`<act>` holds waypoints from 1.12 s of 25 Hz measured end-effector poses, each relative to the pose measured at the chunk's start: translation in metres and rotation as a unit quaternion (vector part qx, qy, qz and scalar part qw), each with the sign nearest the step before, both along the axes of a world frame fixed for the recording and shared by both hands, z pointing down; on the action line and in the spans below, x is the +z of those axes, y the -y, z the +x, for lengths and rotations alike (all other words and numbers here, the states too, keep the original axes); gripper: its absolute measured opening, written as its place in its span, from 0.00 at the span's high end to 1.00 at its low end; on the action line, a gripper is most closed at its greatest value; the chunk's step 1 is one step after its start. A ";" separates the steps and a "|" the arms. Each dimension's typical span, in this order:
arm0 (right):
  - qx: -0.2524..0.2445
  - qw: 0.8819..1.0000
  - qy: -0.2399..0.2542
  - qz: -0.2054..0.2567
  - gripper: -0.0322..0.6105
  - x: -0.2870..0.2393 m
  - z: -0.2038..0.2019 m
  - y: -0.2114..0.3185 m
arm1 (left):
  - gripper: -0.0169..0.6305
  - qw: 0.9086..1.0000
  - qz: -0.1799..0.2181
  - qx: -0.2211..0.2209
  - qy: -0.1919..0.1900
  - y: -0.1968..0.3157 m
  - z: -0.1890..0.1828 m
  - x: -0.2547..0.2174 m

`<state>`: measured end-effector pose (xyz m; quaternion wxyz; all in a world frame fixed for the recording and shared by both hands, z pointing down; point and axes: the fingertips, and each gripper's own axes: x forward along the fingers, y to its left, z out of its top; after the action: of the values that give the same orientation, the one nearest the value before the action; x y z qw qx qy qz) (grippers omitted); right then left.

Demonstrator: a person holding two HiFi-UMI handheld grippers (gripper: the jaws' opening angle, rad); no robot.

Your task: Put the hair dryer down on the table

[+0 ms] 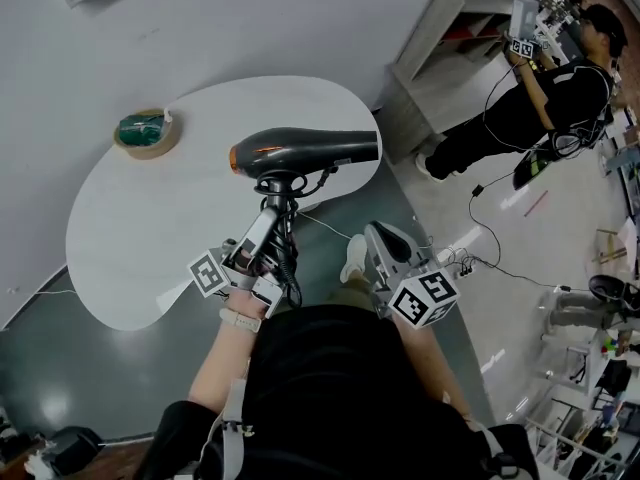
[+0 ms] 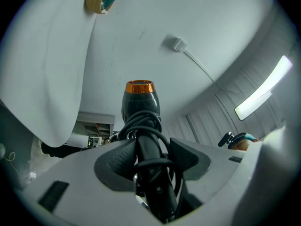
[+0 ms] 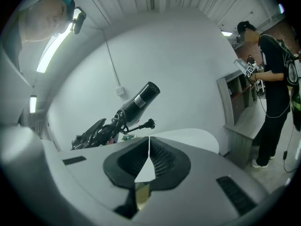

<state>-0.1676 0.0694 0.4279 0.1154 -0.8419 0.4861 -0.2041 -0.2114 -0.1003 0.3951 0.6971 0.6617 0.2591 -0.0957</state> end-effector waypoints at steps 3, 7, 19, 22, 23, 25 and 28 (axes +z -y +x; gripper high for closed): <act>-0.018 1.000 0.014 0.010 0.92 0.006 0.047 0.000 | 0.62 1.000 -0.005 -0.012 -0.005 -0.007 0.036 0.001; -0.048 0.998 0.027 0.019 0.92 0.006 0.106 0.001 | 0.62 0.999 0.003 -0.032 -0.001 -0.016 0.085 -0.001; -0.109 0.992 0.059 0.026 0.92 0.020 0.253 -0.033 | 0.62 0.995 -0.007 -0.098 0.029 -0.052 0.209 0.005; -0.127 0.990 0.065 0.023 0.92 0.023 0.277 -0.042 | 0.62 0.993 -0.005 -0.113 0.029 -0.062 0.231 0.007; -0.132 0.989 0.065 0.022 0.92 0.024 0.283 -0.044 | 0.62 0.993 -0.007 -0.117 0.027 -0.065 0.235 0.007; -0.141 0.988 0.065 0.017 0.92 0.028 0.293 -0.047 | 0.62 0.992 -0.009 -0.123 0.026 -0.070 0.242 0.009; -0.152 0.986 0.072 0.012 0.92 0.034 0.302 -0.044 | 0.62 0.991 -0.009 -0.127 0.035 -0.073 0.247 0.015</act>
<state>0.1349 0.1136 0.4614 0.1282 -0.7398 0.6011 -0.2736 0.0356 -0.0274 0.4101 0.6939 0.6859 0.1475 -0.1622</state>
